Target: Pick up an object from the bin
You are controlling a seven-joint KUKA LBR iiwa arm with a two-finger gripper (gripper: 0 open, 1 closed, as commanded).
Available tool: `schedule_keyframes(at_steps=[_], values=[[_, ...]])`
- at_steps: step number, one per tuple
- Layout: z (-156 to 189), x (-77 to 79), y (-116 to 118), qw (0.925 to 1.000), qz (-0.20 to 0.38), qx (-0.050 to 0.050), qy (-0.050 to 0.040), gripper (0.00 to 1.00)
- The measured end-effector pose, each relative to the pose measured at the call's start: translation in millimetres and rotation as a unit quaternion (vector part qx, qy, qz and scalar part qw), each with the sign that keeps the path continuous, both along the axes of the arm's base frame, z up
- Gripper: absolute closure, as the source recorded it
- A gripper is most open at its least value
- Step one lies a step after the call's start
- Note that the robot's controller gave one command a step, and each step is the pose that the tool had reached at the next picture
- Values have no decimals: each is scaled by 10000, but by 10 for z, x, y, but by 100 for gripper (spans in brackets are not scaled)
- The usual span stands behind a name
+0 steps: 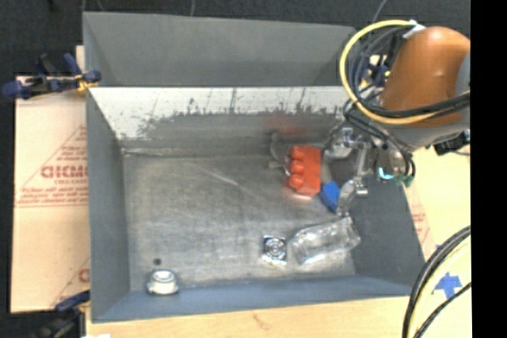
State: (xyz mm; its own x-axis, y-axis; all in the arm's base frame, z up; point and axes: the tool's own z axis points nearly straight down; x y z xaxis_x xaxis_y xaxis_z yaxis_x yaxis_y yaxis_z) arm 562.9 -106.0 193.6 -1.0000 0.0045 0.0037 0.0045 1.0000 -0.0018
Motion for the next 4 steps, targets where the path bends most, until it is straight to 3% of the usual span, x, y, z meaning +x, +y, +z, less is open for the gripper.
schedule_keyframes(at_steps=[1,2,3,4], values=[[-1202,-656,-373,9898,1422,-7,-80,0],[-925,-692,-251,9576,2880,-2,-44,0],[-933,-511,-185,9000,4360,4,-37,0],[-1141,-428,-107,8461,5331,21,8,0]])
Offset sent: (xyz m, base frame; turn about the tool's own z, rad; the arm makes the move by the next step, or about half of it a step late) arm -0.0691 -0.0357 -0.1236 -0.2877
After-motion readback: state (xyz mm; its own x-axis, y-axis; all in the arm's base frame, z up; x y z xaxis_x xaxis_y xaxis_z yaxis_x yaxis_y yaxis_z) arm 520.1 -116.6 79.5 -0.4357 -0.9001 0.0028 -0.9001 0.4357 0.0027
